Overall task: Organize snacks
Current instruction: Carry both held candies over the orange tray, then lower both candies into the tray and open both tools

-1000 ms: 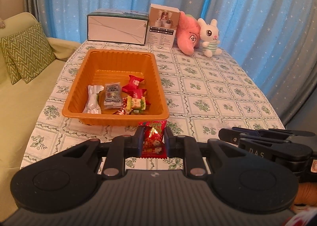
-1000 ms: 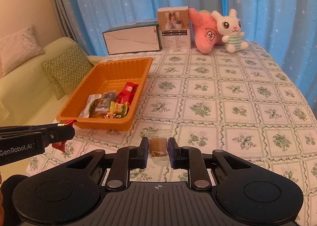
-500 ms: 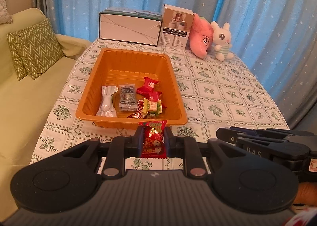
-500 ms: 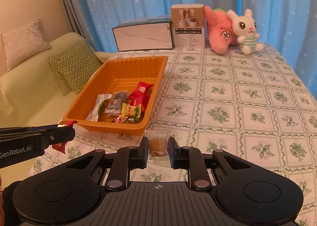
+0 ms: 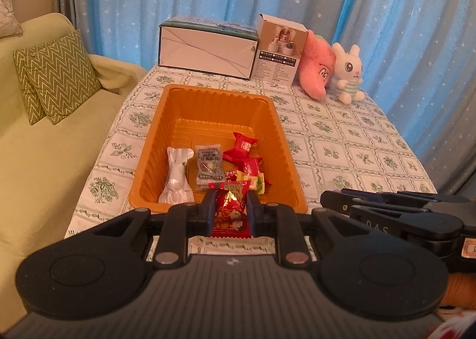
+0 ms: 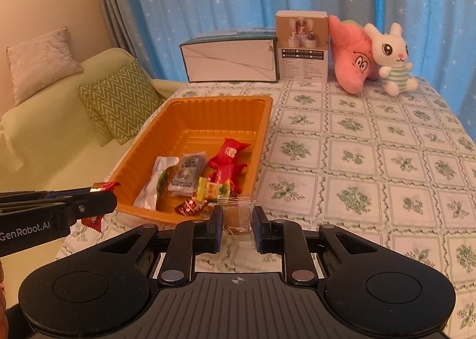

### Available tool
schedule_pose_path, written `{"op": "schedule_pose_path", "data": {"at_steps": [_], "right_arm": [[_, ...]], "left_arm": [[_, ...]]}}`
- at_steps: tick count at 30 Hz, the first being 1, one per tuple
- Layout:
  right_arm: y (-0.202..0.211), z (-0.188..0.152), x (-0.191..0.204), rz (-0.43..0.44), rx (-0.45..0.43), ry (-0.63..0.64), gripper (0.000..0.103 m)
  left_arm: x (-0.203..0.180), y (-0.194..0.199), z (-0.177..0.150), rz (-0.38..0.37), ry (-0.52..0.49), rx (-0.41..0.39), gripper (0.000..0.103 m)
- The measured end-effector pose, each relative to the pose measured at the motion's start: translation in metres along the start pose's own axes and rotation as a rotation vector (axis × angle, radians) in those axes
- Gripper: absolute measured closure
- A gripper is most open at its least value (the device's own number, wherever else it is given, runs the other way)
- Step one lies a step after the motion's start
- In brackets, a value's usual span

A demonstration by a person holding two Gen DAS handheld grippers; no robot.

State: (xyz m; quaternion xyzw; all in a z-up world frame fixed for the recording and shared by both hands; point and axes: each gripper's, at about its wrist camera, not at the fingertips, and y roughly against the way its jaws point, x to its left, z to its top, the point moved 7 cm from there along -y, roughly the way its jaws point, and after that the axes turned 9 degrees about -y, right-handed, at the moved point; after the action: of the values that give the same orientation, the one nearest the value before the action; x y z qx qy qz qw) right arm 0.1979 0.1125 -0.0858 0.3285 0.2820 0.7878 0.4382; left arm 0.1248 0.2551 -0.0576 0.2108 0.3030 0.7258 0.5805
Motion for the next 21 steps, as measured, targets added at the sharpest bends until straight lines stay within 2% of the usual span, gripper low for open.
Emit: {"op": "schedule_pose_path", "data": {"at_steps": [13, 21], "right_arm": [[-0.036, 0.036, 0.024, 0.043, -0.003, 0.028, 0.082], [-0.059, 0.057, 0.024, 0.053, 0.003, 0.026, 0.082]], "left_arm": [[0.023, -0.034, 0.025, 0.015, -0.024, 0.015, 0.084], [0.036, -0.056, 0.042, 0.008, -0.042, 0.022, 0.084]]}}
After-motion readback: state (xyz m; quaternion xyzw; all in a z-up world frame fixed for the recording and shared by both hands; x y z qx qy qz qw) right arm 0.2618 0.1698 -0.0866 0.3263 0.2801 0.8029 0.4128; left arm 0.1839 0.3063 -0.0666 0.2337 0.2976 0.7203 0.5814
